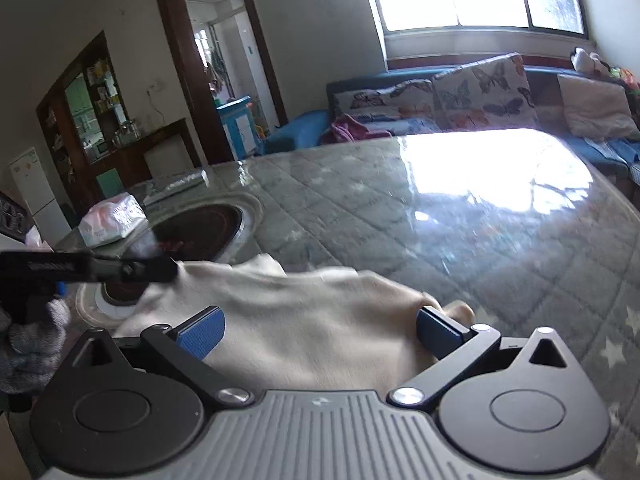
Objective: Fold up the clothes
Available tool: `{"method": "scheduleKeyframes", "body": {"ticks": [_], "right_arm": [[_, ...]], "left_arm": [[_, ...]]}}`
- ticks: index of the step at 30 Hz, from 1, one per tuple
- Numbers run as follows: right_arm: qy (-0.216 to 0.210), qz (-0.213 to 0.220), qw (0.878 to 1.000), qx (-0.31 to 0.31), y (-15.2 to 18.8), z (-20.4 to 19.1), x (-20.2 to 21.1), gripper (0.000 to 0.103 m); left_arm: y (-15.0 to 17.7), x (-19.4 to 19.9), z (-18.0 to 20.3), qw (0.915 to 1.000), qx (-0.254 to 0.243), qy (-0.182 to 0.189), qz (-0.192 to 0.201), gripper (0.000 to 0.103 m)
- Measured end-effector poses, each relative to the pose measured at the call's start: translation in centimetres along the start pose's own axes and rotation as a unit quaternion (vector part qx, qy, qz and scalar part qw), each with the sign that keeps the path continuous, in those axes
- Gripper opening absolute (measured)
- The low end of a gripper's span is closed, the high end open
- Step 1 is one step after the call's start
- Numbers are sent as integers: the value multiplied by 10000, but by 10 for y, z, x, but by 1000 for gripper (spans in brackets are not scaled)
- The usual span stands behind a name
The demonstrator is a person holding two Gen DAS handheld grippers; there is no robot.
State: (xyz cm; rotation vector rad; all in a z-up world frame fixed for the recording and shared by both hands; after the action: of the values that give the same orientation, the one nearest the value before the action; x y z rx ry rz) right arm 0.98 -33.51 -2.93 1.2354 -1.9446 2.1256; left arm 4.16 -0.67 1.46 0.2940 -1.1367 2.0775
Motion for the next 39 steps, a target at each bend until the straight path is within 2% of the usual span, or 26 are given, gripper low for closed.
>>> {"method": "scheduleKeyframes", "body": {"ticks": [6,11,13,17,23,32,34,35,37,39], "right_arm": [[-22,-175,9997,-196,-1,12,-21,103],[-49,-162,9995,-273,-2,14,-16,103],[-13,-129,9996,-246,-5,12,-13,103],[185,-189,9996,-48,-7,6,-19,103],[484,-330,9966,574,-7,-12,-21,103],[735,-334,9881,1312,5,-41,-3,103],[719,-328,9874,1371,7,-46,2,103],[710,-321,9872,1389,9,-49,6,103],[689,-309,9874,1390,12,-54,12,103],[698,-286,9875,1385,15,-56,16,103]], "left_arm": [[0,-2,-11,9997,168,-153,3,47],[-2,1,-10,9995,264,-146,35,48],[-3,2,-5,9995,165,-231,105,49],[0,0,13,9979,-352,-472,277,57],[15,5,18,9931,-868,-703,344,57],[52,51,18,9874,-1160,-957,495,57],[61,63,18,9885,-1104,-907,491,54],[65,68,18,9900,-1035,-846,458,45],[70,76,16,9920,-922,-752,412,33],[73,81,14,9945,-769,-618,360,28]]}}
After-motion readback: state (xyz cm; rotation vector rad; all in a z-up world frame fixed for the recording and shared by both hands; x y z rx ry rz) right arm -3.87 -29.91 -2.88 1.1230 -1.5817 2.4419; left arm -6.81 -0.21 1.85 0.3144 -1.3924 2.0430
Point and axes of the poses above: each gripper's, at about its wrist camera, not at the fingertips, and x roughly against the way its jaws point, z to its right, y to its underside, the point moved 4 cm from there along -x, roughly the way its jaws point, and after that the axes turned 12 degrees about x, right-handed, at the moved point
